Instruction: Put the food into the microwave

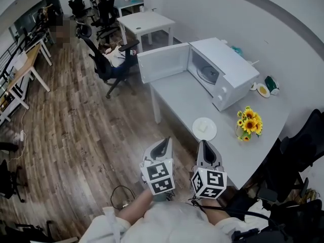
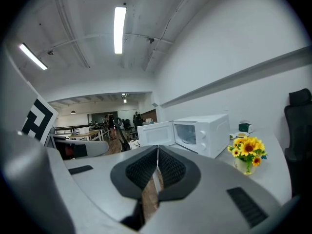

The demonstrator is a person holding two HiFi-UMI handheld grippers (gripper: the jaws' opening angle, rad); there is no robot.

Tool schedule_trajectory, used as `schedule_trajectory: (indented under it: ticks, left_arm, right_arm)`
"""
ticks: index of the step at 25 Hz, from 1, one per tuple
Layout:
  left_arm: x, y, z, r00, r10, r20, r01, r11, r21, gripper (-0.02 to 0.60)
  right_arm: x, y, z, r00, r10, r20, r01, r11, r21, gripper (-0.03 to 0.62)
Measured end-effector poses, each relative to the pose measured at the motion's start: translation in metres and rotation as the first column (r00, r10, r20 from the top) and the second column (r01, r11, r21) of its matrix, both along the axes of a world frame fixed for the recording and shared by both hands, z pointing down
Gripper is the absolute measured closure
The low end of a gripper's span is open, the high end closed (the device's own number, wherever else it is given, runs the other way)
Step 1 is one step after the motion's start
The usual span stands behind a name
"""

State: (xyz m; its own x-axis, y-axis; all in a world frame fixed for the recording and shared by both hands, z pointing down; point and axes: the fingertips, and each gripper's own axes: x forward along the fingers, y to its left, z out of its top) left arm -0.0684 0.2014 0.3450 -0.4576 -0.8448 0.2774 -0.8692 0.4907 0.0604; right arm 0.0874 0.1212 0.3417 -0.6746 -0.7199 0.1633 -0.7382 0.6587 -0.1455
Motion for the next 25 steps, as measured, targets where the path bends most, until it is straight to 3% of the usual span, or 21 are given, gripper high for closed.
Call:
schedule_trajectory:
  ticks: [10,25]
  left_arm:
    - [-0.045,-0.078,0.014,0.997,0.072,-0.013,-0.071,0.997,0.018,0.169]
    - [-0.162,-0.255,-0.005,0.972,0.232,0.021,-0.232,0.973,0.003,0.169]
  right_arm:
    - [-0.044,-0.064,0.016,0.998,0.058,-0.01,-0.058,0.998,0.005,0.576]
    - [-0.174,-0.213,-0.006,0.989,0.147,0.0,-0.147,0.989,0.019,0.576]
